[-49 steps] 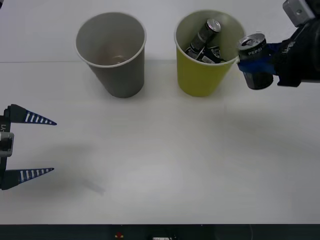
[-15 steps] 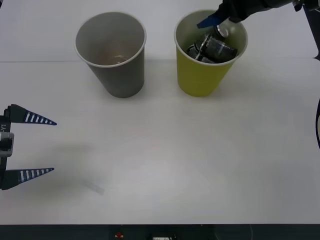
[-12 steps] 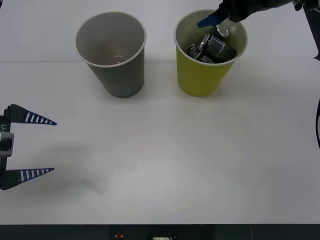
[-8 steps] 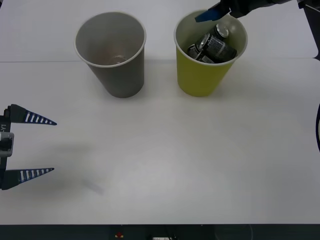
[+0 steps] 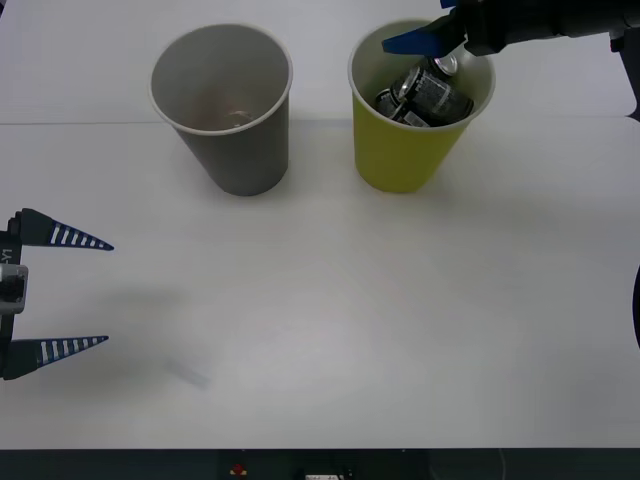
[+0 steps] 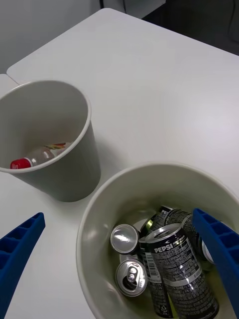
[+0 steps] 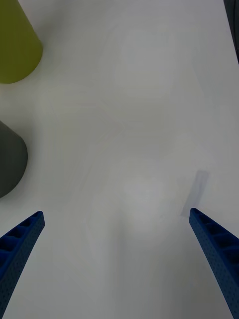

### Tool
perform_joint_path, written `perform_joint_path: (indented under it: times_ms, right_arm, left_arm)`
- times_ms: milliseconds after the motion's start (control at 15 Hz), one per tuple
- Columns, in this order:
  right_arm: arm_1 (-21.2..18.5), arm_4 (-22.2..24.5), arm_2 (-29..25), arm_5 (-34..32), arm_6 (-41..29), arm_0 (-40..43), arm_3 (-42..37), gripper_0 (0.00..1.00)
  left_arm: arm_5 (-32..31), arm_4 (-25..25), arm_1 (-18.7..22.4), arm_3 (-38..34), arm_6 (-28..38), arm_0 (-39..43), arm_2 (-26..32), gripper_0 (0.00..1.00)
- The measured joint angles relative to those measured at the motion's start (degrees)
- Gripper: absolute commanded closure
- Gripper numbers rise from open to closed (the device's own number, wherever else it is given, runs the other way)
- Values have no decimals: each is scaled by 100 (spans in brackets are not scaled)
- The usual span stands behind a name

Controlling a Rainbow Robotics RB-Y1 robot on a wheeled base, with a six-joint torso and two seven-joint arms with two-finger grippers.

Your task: Put the can into the green bin and the plastic bottle into the gray bin

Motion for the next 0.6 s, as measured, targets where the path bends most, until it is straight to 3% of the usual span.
perform_joint_path:
  times_ms: [400,600]
  right_arm:
    - [59,-677,-402,4,221,1049,-1225,0]
    - [361,-880,-713,1,567,1649,-1682,0]
  left_arm:
    - [0,0,0,0,0,0,0,0]
    - [0,0,0,0,0,0,0,0]
